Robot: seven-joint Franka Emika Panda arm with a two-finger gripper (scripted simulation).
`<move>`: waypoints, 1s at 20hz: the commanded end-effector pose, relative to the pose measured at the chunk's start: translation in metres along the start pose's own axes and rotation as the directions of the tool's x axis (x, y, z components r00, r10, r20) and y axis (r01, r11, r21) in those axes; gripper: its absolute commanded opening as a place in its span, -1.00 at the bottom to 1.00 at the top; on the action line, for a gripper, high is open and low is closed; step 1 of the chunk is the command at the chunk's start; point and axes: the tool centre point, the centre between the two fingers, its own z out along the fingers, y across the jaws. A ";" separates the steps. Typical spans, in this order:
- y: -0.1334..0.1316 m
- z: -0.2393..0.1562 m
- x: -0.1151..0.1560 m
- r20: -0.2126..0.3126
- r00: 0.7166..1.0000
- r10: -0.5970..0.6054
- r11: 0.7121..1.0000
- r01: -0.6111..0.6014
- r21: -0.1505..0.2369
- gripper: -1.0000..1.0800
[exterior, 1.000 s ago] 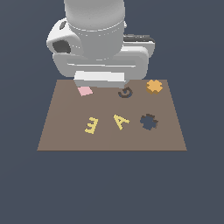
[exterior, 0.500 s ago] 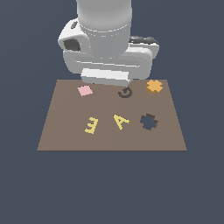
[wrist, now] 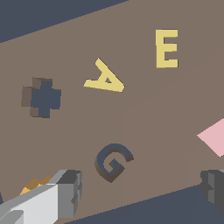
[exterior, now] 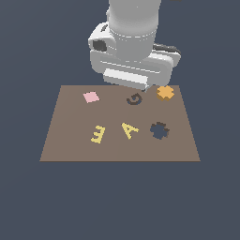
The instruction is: Insert a designated object into the corresponding slot on a board.
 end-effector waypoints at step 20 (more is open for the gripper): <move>-0.095 0.063 -0.078 -0.016 0.905 0.425 0.905 -0.425 -0.010 0.92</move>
